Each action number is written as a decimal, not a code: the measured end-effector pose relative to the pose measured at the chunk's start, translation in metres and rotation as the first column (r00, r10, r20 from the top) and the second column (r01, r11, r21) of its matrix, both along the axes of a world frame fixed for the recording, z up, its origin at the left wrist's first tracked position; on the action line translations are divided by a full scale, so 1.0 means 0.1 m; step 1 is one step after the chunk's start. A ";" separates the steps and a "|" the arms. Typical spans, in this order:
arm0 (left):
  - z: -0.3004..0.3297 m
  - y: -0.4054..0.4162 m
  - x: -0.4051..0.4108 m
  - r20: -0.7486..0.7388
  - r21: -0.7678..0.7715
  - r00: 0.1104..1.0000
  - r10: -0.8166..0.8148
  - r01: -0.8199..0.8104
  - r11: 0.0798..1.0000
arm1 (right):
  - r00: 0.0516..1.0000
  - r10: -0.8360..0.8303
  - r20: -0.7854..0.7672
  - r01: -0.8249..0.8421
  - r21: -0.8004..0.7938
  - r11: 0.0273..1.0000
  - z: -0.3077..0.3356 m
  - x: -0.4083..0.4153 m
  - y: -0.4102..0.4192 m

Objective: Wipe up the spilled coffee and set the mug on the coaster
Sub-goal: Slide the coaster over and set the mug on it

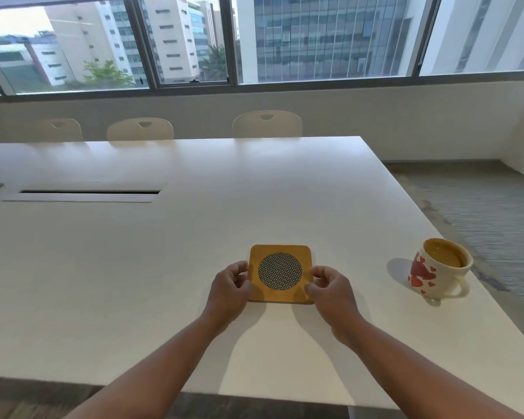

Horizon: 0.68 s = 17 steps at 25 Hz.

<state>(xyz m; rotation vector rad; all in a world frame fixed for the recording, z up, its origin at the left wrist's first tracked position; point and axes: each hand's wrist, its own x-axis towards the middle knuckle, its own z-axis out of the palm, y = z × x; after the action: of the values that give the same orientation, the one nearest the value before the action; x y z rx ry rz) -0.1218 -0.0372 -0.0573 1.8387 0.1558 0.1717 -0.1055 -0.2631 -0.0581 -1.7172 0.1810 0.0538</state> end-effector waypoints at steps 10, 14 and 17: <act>0.00 0.00 -0.02 0.004 0.198 0.989 -0.150 0.146 0.969 | 0.992 0.122 -0.021 -0.124 -0.157 0.980 0.02 0.00 -0.01; -0.01 -0.01 -0.04 0.031 0.253 0.989 -0.144 0.131 0.958 | 0.991 0.136 0.004 -0.131 -0.237 0.963 0.00 0.00 -0.04; -0.01 -0.01 -0.05 0.039 0.263 0.988 -0.148 0.132 0.956 | 0.991 0.130 0.008 -0.124 -0.249 0.960 -0.02 0.00 -0.03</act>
<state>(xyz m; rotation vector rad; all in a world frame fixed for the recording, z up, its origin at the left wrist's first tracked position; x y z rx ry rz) -0.1263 -0.0387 -0.0587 2.0956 -0.0412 0.1521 -0.1052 -0.2659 -0.0600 -1.9780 0.0601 0.1091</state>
